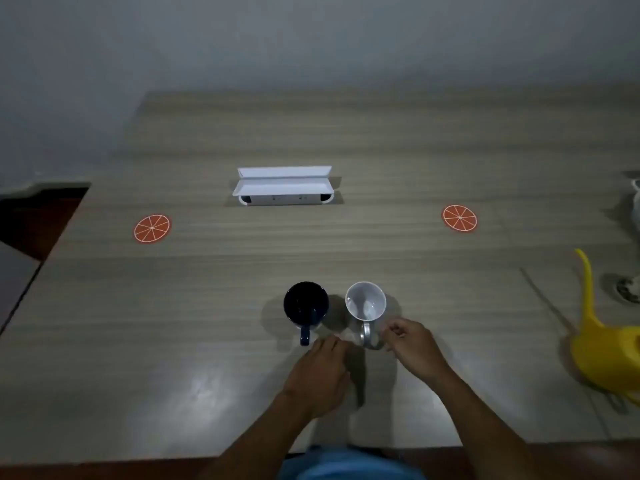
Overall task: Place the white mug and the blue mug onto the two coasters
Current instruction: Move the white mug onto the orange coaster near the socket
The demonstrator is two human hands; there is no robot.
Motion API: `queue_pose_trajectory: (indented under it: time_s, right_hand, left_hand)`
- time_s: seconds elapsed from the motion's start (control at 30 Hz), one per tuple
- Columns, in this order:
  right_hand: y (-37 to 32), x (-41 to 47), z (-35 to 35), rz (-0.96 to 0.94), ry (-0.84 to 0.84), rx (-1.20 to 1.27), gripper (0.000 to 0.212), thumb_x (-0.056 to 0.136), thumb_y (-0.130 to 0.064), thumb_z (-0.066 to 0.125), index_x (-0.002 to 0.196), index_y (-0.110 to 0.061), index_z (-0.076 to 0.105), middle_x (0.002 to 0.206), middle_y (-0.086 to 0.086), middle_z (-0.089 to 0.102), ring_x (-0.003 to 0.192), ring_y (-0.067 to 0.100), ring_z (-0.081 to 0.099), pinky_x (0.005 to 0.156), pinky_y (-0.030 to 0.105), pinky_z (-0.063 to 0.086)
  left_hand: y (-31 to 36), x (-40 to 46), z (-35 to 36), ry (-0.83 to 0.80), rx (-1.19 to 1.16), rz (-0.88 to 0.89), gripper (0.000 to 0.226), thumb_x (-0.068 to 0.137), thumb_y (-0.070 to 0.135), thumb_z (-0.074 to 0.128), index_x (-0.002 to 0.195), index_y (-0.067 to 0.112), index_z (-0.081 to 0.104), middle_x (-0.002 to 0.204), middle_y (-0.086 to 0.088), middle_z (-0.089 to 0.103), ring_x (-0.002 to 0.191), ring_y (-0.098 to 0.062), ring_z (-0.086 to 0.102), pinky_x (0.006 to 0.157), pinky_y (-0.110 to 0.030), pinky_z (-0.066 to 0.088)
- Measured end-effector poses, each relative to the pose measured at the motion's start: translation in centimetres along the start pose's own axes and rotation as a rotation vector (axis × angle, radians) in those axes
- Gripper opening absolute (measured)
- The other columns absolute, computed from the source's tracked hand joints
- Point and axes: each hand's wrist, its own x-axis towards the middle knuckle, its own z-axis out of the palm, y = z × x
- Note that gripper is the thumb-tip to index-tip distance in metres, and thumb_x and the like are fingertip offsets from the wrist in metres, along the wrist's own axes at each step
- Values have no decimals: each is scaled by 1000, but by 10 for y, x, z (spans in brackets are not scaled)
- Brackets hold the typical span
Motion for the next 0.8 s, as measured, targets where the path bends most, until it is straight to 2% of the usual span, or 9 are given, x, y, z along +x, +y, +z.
queue_pose_trajectory:
  time_s: [0.07, 0.13, 0.2, 0.3, 0.4, 0.53, 0.63, 0.7, 0.8]
  right_hand:
    - [2, -3, 7, 51, -81, 127, 16, 92, -19, 64, 79, -18, 73, 81, 5, 75, 64, 12, 68, 64, 26, 52]
    - [4, -8, 15, 91, -121, 212, 15, 93, -22, 64, 83, -19, 75, 86, 5, 76, 64, 12, 66, 64, 28, 52]
    - [7, -10, 19, 109, -124, 264, 15, 94, -25, 64, 87, -20, 76, 87, 5, 76, 64, 13, 64, 62, 29, 51]
    - [7, -10, 21, 124, -144, 299, 18, 94, -28, 64, 93, -15, 77, 83, 7, 70, 60, 12, 56, 58, 26, 49]
    - [6, -9, 27, 147, -209, 345, 23, 96, -28, 61, 100, -10, 73, 78, 4, 61, 56, 13, 50, 51, 23, 46]
    - [12, -8, 32, 127, -179, 401, 25, 100, -24, 55, 93, -3, 67, 72, 8, 61, 57, 15, 56, 53, 26, 49]
    - [19, -3, 25, 109, -111, 480, 26, 101, -22, 52, 90, -3, 66, 69, 11, 61, 59, 19, 61, 56, 28, 53]
    - [22, 1, 13, 108, -83, 542, 27, 102, -22, 51, 88, -5, 67, 65, 10, 61, 57, 21, 62, 55, 31, 53]
    - [24, 8, -9, 106, -42, 589, 29, 102, -21, 51, 89, 0, 67, 60, 10, 59, 53, 22, 60, 51, 31, 52]
  left_hand:
    - [-7, 2, 8, -57, 93, -7, 60, 92, 30, 53, 146, 13, 35, 152, -10, 39, 140, -29, 36, 112, -42, 39]
    - [-14, 1, 17, -115, 222, -26, 79, 93, 44, 50, 156, 10, 15, 167, -12, 17, 154, -34, 14, 121, -50, 23]
    - [-19, 2, 30, -181, 283, -60, 91, 93, 59, 43, 159, 11, 0, 171, -9, -2, 156, -36, -4, 122, -57, 12]
    - [-28, 2, 43, -205, 291, -72, 97, 91, 69, 35, 158, 15, -9, 169, -6, -16, 154, -36, -16, 123, -61, 2]
    - [-31, 0, 48, -175, 334, -49, 95, 92, 68, 31, 158, 15, -11, 168, -8, -18, 154, -38, -15, 122, -61, 0]
    - [-29, 3, 50, -149, 308, -61, 96, 90, 66, 34, 159, 13, -7, 169, -7, -15, 154, -36, -16, 122, -57, -9]
    - [-26, 6, 49, -99, 334, -16, 93, 90, 64, 33, 159, 7, 6, 169, -11, -2, 156, -34, -4, 119, -53, -8]
    - [-21, 11, 48, -62, 324, -7, 86, 94, 61, 32, 159, 8, 11, 169, -13, 9, 156, -32, 1, 123, -53, -5]
    - [-6, 25, 43, -78, 279, -11, 86, 96, 61, 31, 160, 13, -1, 171, -9, -2, 156, -29, -9, 126, -54, -2]
